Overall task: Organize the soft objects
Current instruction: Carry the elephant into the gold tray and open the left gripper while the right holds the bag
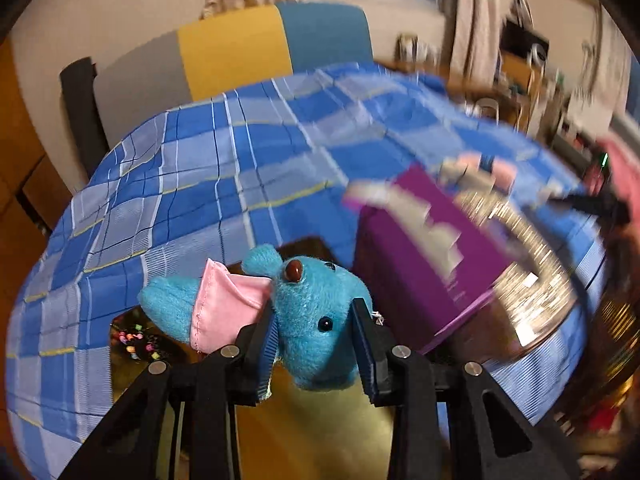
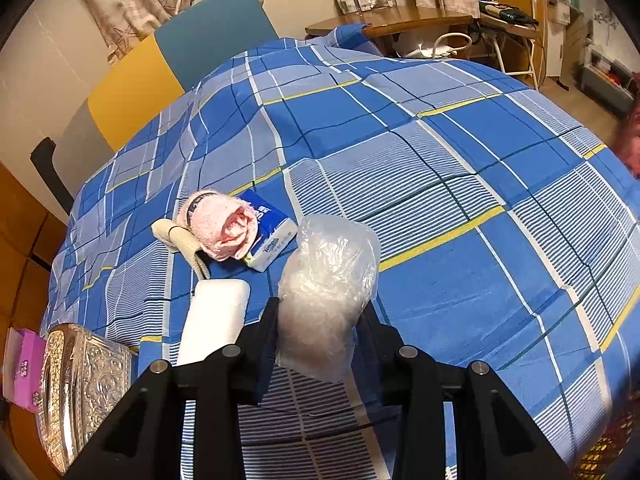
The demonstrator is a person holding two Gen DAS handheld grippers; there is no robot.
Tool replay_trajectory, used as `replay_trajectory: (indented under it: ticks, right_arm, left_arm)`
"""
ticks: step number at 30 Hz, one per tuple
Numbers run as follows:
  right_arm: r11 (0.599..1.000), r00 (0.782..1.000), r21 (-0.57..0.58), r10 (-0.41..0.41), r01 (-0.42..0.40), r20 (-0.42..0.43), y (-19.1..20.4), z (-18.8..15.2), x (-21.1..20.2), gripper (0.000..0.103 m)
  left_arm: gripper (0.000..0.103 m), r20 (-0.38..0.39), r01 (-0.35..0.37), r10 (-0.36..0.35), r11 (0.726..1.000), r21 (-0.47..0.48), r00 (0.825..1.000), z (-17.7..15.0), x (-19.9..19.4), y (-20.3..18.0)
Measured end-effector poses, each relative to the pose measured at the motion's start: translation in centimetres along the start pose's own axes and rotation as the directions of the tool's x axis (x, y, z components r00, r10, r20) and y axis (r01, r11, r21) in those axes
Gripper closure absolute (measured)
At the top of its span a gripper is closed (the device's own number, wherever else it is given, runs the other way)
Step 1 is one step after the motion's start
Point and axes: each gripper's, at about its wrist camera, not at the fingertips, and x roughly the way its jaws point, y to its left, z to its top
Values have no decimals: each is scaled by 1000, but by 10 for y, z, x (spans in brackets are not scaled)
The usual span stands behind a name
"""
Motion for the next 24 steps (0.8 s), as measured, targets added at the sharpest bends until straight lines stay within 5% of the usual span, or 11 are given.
replay_trajectory:
  ticks: [6, 13, 16, 20, 24]
  right_arm:
    - [1000, 1000, 1, 1, -1, -7, 0, 0, 2, 65]
    - [1000, 1000, 9, 7, -7, -21, 0, 0, 5, 65]
    - [1000, 1000, 7, 9, -8, -25, 1, -1, 6, 65]
    - [1000, 1000, 3, 9, -9, -27, 2, -1, 6, 65]
    - [1000, 1000, 3, 6, -6, -24, 2, 0, 6, 65]
  left_arm:
    - [68, -66, 13, -7, 995, 97, 998, -10, 26, 2]
    - [61, -30, 111, -108, 975, 192, 994, -14, 40, -12]
    - [56, -60, 122, -115, 982, 145, 992, -14, 53, -6]
    - [54, -16, 49, -48, 991, 124, 999, -11, 47, -2]
    - [54, 34, 58, -57, 998, -25, 998, -7, 29, 17]
